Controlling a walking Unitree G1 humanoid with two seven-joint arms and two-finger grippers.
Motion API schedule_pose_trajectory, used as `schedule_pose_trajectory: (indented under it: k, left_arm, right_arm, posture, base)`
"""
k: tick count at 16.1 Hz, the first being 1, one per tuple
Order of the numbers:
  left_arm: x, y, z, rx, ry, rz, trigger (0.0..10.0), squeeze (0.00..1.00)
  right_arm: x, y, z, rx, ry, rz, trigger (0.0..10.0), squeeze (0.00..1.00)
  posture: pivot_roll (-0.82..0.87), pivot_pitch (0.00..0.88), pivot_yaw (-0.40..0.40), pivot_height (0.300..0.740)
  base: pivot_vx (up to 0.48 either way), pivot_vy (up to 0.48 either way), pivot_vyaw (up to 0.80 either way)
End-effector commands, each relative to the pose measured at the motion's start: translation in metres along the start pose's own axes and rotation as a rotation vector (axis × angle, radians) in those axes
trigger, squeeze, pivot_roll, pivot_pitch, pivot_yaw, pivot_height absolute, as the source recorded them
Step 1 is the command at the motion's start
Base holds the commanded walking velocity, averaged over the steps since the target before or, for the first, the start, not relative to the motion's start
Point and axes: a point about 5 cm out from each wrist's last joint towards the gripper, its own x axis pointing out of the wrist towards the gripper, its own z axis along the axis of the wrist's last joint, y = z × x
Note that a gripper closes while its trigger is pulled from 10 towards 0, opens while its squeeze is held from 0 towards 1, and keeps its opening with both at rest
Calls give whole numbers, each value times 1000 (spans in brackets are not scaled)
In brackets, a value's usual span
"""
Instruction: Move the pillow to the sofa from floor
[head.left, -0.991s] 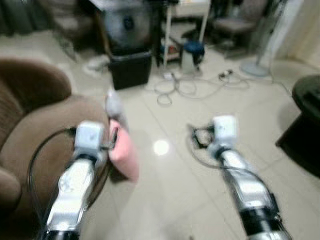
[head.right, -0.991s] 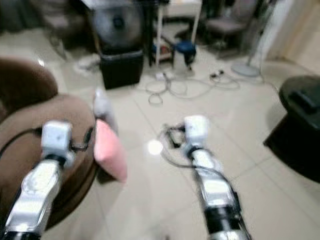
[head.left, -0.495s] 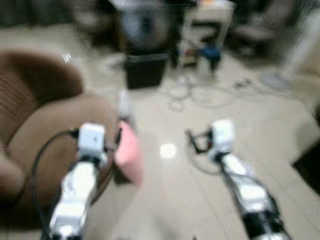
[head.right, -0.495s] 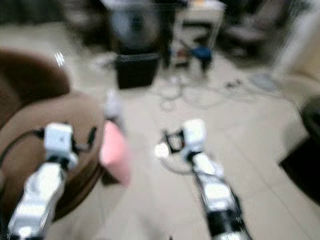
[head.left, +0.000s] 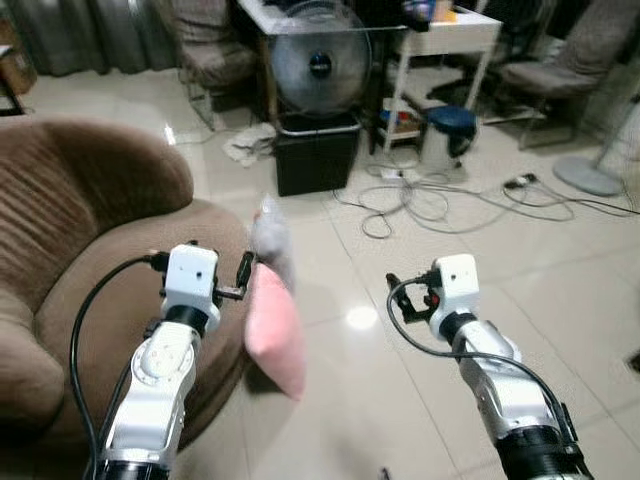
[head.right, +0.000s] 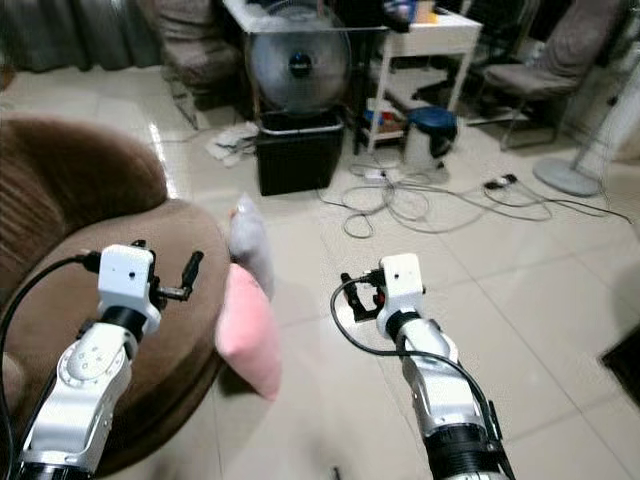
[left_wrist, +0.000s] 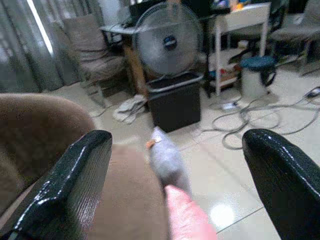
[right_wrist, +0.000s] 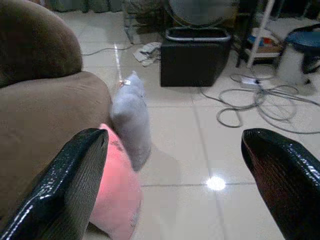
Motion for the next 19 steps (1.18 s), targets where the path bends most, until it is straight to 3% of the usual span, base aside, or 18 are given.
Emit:
schedule_pose_trajectory:
  k: [1, 19]
  left_arm:
    - [2, 3, 0, 7, 10, 5, 10000, 0]
    - [9, 5, 0, 28, 15, -10, 10000, 0]
  right_arm:
    - [3, 3, 8, 2, -24, 12, 10000, 0]
    - [1, 2, 8, 5, -29, -7, 10000, 0]
  posture:
    - [65, 0, -6, 740]
    - [41, 0, 18, 740]
  base:
    - [356, 0, 0]
    - [354, 0, 0]
